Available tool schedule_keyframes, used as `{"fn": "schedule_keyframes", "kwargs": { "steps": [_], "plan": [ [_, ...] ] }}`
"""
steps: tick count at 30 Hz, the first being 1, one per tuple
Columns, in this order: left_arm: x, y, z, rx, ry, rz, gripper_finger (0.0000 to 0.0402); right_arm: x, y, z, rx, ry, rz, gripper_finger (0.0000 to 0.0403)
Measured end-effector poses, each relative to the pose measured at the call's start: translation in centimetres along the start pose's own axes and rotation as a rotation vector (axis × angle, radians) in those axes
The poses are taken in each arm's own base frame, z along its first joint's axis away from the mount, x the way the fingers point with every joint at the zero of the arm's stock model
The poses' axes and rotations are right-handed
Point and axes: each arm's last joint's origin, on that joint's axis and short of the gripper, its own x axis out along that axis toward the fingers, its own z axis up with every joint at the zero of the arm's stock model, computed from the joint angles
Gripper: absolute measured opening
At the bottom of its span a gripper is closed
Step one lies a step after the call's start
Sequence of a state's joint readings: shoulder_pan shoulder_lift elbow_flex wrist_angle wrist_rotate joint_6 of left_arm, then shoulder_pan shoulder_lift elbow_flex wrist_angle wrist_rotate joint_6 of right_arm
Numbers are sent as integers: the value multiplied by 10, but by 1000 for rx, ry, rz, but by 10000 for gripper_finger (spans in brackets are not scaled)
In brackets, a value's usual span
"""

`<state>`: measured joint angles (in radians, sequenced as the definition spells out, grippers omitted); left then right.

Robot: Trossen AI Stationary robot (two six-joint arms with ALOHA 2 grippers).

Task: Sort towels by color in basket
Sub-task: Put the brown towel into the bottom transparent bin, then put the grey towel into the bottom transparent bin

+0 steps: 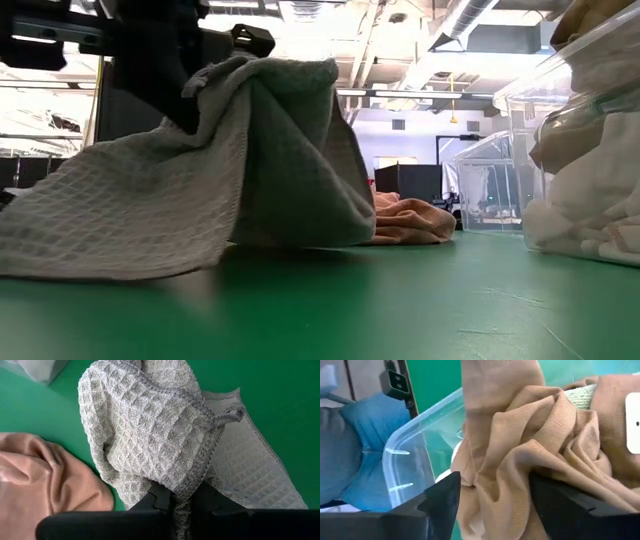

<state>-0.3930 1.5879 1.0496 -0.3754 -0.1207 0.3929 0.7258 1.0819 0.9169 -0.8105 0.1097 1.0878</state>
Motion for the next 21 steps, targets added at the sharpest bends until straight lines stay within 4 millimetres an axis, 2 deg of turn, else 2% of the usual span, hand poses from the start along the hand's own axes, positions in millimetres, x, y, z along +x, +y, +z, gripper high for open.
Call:
{"fn": "schedule_keyframes", "kwargs": {
  "steps": [7, 15, 21],
  "plan": [
    [-4, 11, 6, -4, -21, 25, 22, -26, 5, 6, -1, -39, 55, 278],
    [-17, 20, 22, 38, -55, 42, 22, -63, 4, 11, 9, -12, -54, 279],
    [-31, 32, 37, 85, -52, 131, 22, -74, 11, 21, -99, -167, -45, 279]
  ]
}}
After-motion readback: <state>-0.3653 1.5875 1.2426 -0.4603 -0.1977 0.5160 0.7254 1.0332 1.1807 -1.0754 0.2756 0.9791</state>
